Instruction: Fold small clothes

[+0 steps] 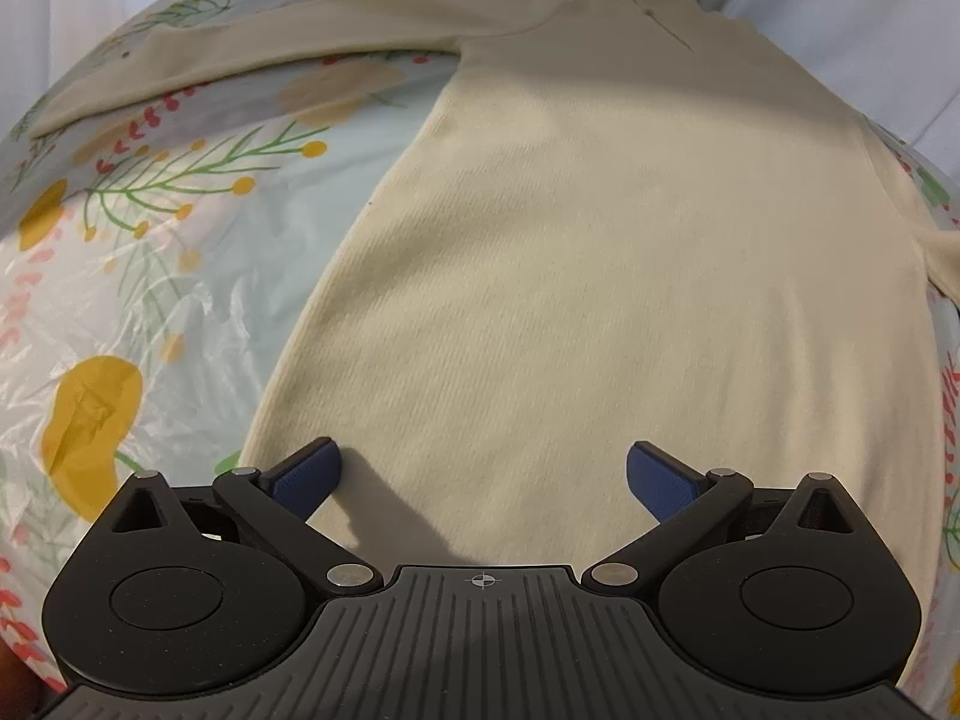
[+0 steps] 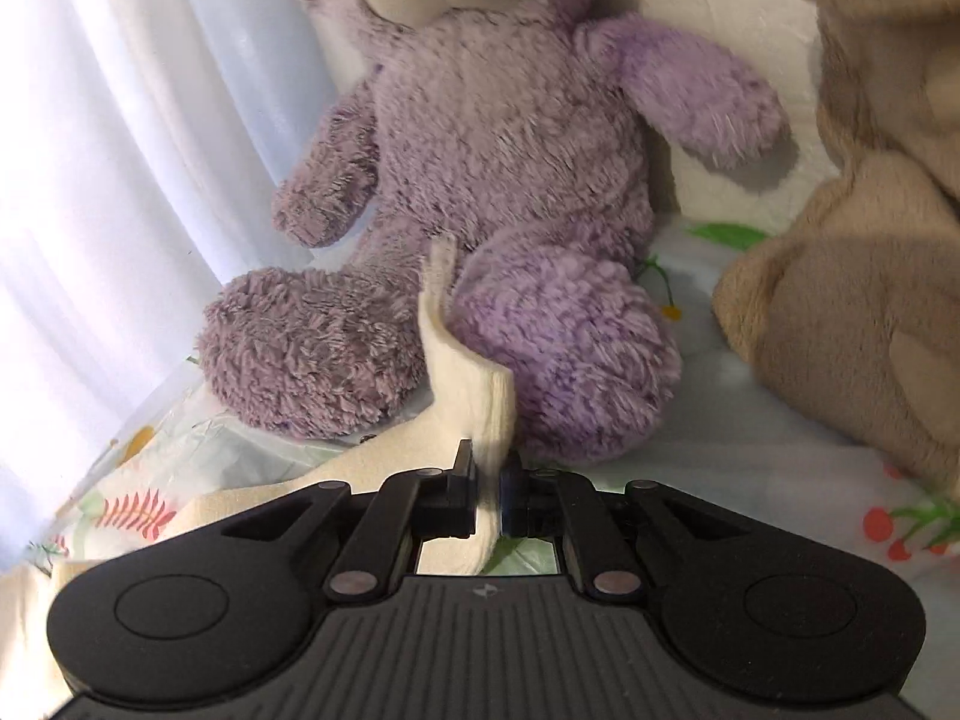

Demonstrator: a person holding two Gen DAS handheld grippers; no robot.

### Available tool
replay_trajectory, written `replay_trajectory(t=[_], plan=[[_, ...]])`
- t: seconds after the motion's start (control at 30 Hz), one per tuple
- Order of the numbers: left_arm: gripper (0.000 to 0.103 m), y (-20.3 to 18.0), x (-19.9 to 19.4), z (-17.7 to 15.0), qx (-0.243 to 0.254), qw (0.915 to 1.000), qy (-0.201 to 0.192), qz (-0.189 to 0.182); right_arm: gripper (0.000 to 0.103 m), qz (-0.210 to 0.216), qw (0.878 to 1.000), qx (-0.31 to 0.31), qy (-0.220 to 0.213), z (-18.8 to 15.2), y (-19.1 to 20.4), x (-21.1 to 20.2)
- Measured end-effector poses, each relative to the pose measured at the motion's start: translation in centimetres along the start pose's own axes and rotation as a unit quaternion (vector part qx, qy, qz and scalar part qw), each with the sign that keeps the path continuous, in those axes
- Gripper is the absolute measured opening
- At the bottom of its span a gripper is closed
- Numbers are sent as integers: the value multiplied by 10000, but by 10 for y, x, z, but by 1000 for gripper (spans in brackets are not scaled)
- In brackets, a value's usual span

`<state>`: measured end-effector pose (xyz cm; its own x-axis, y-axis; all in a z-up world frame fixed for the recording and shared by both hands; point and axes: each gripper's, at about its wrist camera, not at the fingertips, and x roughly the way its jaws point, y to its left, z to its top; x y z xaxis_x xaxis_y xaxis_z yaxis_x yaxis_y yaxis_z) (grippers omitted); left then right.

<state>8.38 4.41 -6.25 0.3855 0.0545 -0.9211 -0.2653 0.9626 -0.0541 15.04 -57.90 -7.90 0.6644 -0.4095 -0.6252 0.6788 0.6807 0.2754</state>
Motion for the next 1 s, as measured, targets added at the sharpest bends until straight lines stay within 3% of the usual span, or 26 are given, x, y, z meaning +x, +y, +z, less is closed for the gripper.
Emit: replay_trajectory(t=[0.07, 0.2, 0.3, 0.37, 0.4, 0.43, 0.5, 0.57, 0.73, 0.87, 0.93, 1.0], plan=[[103, -2, 1, -1, 180, 9998, 22, 21, 6, 30, 9983, -513, -260, 3, 27, -15], [103, 1, 1, 0, 240, 9997, 60, -87, 6, 1027, 9828, -1376, -683, -3, 104, -69], [103, 7, -1, 4, 217, 9993, 123, -264, 6, 2311, 9475, -2070, -769, -29, 168, -122], [103, 10, -5, 12, 127, 9985, 113, -523, 9, 3170, 9102, -2597, -600, -58, 209, -157], [103, 10, -8, 17, 118, 9971, 58, -750, 17, 3474, 8932, -2820, -446, -72, 223, -169], [103, 8, -13, 24, 133, 9951, -40, -979, 28, 3662, 8838, -2894, -308, -86, 232, -178], [103, 1, -21, 41, 184, 9907, -321, -1313, 32, 3769, 8829, -2801, -18, -107, 238, -186], [103, -9, -25, 63, 253, 9842, -486, -1686, 32, 3768, 8902, -2532, 378, -120, 235, -182], [102, -55, -1, 119, 421, 9642, -333, -2598, 33, 3485, 9129, -1809, 1114, -139, 205, -168], [73, -103, 38, 144, 490, 9566, 129, -2870, 33, 3264, 9241, -1443, 1365, -140, 178, -158], [70, -117, 52, 147, 427, 9546, 331, -2930, 33, 3172, 9279, -1382, 1388, -141, 167, -155], [59, -125, 69, 148, 382, 9552, 568, -2881, 33, 3073, 9315, -1344, 1410, -142, 160, -152]])
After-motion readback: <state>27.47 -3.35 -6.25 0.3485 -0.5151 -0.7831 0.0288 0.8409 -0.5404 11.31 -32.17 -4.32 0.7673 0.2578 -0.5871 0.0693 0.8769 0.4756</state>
